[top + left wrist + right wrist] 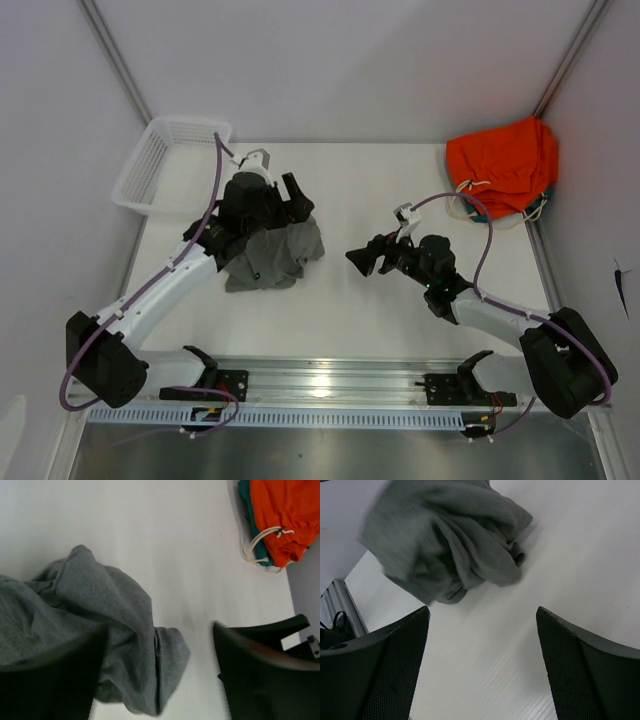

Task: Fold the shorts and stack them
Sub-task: Move the shorts to the center of the board, then flatten the shorts out

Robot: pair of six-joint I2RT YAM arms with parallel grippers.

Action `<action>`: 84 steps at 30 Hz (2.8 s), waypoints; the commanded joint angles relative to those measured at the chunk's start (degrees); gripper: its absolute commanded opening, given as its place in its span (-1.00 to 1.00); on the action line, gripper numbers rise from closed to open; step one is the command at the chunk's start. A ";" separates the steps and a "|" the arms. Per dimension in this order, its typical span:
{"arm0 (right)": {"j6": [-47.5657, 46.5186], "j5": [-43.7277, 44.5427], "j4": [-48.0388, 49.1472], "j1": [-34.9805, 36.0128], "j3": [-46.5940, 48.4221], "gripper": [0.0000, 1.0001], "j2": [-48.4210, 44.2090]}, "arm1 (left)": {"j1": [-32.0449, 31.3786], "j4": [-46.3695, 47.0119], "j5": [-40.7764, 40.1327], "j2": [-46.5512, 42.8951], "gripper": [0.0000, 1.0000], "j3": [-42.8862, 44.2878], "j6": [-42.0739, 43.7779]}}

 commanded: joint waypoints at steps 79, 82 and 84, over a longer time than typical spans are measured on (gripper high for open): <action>-6.13 6.42 -8.80 4.31 10.57 0.64 8.74 | -5.65 22.02 -19.27 -26.46 0.36 -54.65 -45.27; -6.13 6.34 -9.24 4.31 10.83 0.64 8.91 | -5.30 22.98 -20.93 -27.25 0.31 -54.30 -42.99; -6.13 6.16 -9.33 4.31 11.00 0.63 9.09 | -5.21 23.07 -22.08 -27.17 0.28 -54.30 -42.28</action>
